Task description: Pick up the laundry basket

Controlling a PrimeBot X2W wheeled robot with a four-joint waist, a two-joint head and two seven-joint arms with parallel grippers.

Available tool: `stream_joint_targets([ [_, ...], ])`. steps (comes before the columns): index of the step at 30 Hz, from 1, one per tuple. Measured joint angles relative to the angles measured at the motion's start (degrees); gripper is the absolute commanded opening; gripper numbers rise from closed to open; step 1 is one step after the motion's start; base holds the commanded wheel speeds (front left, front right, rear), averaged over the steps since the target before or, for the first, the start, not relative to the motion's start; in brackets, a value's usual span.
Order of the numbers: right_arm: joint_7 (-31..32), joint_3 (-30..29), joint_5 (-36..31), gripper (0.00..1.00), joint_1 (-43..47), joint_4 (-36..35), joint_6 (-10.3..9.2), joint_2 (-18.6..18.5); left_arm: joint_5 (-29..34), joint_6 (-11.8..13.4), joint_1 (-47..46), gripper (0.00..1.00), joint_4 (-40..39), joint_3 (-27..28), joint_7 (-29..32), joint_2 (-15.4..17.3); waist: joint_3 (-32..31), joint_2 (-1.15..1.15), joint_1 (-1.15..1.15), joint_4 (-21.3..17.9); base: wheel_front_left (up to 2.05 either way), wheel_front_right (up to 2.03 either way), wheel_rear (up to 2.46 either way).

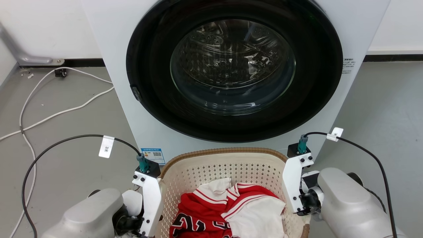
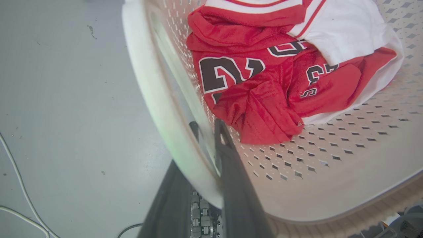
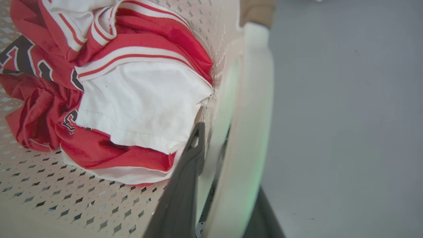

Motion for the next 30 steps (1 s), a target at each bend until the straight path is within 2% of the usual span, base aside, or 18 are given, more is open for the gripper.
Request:
stream_joint_targets([
  [30, -1.31, 3.86, 4.21, 0.0, 0.0, 1.48, -0.01, -0.47, 1.08, -0.08, -0.07, 0.0, 1.16, -0.1, -0.86, -1.01, -0.57, 0.0, 0.0, 0.21, 0.0, 0.0, 0.0],
])
